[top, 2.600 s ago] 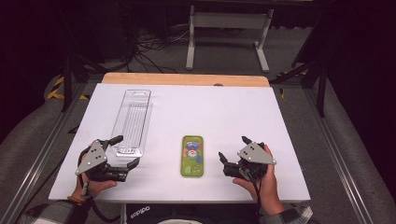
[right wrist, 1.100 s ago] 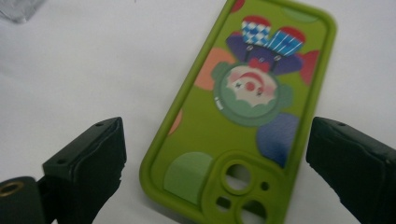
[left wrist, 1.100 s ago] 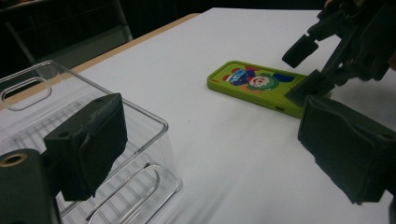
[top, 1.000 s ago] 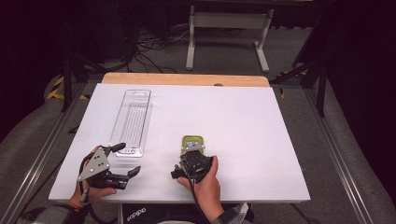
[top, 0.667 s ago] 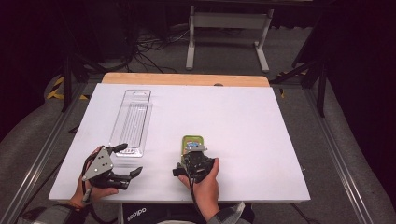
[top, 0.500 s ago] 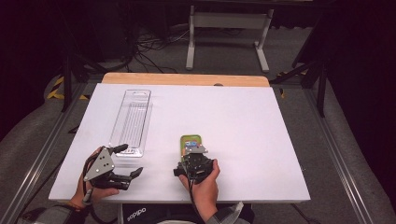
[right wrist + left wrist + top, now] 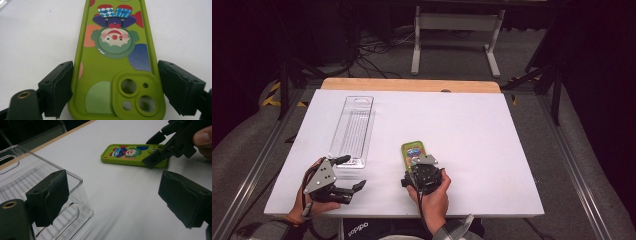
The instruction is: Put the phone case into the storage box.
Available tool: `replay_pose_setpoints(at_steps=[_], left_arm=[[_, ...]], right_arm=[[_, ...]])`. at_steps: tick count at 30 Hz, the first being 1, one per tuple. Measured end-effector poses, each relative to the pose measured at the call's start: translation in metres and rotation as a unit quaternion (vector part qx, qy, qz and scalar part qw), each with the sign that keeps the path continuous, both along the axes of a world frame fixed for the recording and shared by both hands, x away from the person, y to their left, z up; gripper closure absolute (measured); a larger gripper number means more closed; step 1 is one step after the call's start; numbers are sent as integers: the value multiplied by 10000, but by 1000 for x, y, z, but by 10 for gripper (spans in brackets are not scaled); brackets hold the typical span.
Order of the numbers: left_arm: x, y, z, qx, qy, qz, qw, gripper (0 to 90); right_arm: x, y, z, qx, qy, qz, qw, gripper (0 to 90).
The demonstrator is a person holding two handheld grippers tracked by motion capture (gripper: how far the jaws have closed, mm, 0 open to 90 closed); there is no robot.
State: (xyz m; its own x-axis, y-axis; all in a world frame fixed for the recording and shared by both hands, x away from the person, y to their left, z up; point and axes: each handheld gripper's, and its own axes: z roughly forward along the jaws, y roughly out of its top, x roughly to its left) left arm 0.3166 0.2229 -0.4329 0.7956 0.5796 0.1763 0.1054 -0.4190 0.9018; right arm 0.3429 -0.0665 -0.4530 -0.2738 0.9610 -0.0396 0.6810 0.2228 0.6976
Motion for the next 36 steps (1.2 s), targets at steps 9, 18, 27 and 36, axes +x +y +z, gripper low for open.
replay_pose_setpoints(at_steps=[9, 18, 27, 36], left_arm=[[-2, -12, 4, 261, -437, -2, 9987, 96], [7, -39, 13, 742, -961, 26, 9926, 107], [14, -72, 24, 1077, -1442, -53, 9836, 103], [22, -85, 29, 1411, -2043, -173, 9685, 124]], right_arm=[[12, -21, 23, 20, -458, 501, 9977, 167], [33, -42, 42, 226, -591, 1044, 9925, 167], [39, -69, 64, 554, -648, 1182, 9893, 167], [36, -77, 74, 849, -593, 1431, 9843, 166]])
